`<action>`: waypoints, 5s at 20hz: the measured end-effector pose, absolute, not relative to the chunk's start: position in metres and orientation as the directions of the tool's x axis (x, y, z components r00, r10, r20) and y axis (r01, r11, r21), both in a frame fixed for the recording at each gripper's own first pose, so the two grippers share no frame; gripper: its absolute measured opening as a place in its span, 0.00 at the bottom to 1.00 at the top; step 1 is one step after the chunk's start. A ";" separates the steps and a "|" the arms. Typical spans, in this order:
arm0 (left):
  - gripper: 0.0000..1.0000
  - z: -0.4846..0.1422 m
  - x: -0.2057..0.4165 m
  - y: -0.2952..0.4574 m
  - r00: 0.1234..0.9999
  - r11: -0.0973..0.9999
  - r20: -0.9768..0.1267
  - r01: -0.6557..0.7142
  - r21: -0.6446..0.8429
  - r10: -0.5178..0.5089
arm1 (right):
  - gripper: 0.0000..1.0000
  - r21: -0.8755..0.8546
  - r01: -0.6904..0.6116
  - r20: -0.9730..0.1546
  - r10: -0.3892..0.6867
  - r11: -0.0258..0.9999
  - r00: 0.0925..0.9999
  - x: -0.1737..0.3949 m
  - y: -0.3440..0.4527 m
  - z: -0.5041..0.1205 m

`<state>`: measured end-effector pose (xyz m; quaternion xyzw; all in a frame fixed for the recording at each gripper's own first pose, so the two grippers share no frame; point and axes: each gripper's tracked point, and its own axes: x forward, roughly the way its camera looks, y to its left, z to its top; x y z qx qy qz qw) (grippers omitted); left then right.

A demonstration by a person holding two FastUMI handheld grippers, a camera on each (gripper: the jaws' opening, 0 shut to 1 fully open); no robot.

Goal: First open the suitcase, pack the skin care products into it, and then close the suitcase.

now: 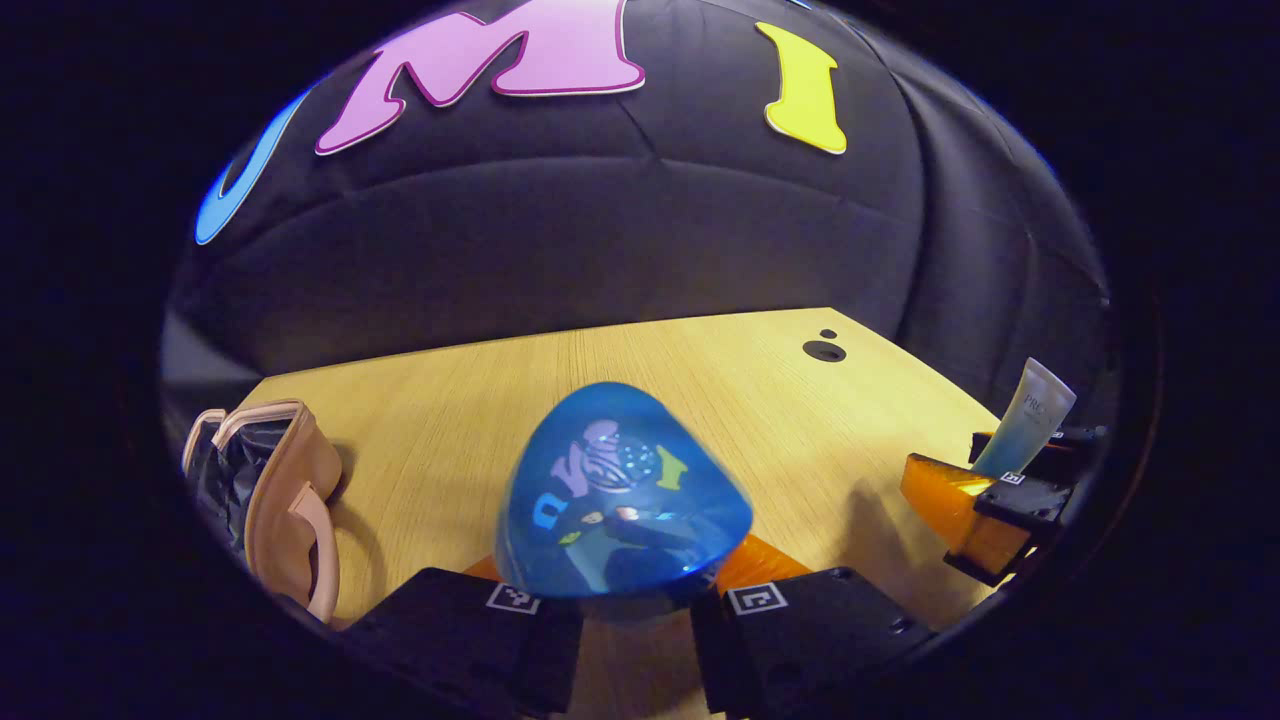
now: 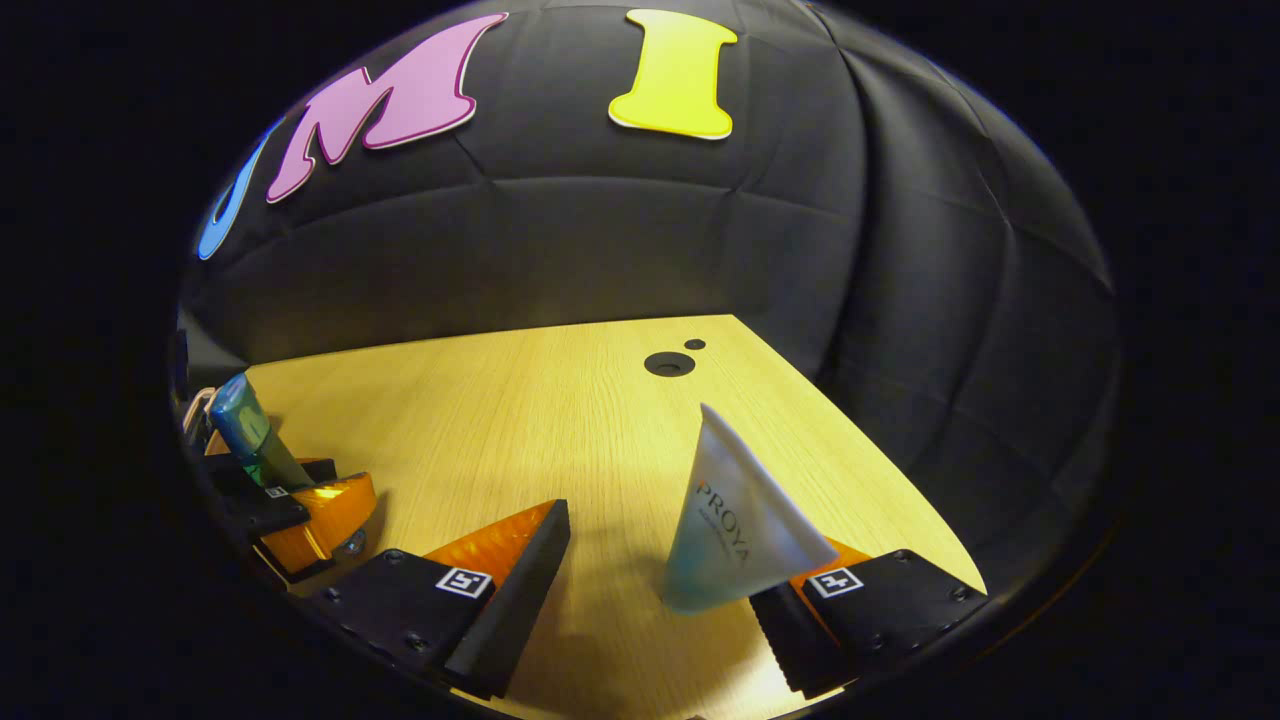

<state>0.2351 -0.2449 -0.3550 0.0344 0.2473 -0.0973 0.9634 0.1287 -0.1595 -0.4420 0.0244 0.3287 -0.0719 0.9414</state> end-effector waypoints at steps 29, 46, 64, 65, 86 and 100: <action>0.53 -0.225 0.161 -0.089 0.946 0.996 -0.312 0.083 -0.046 -0.093 | 0.36 0.057 -0.103 -0.540 0.117 0.993 0.834 0.103 -0.048 -0.301; 0.49 -0.330 0.156 0.143 0.648 0.997 -0.759 0.003 0.080 0.059 | 0.36 0.185 -0.332 -0.423 0.380 0.925 0.822 0.069 0.119 -0.205; 0.87 -0.250 0.152 0.186 0.772 0.974 -0.604 -0.222 0.036 0.199 | 0.29 0.234 -0.403 -0.513 0.465 0.885 0.722 0.085 0.214 -0.230; 0.99 -0.227 0.134 0.193 0.798 0.967 -0.562 -0.254 0.017 0.219 | 0.35 0.246 -0.405 -0.540 0.471 0.881 0.697 0.087 0.228 -0.240; 0.96 -0.132 -0.042 0.237 0.889 0.879 -0.372 -0.384 -0.285 0.267 | 0.31 0.142 -0.212 -0.941 0.198 0.967 0.276 0.034 0.357 -0.437; 0.96 -0.202 0.009 0.457 0.773 0.821 -0.427 -0.560 -0.112 0.470 | 0.98 0.253 -0.330 -0.745 0.401 0.909 0.533 0.037 0.336 -0.314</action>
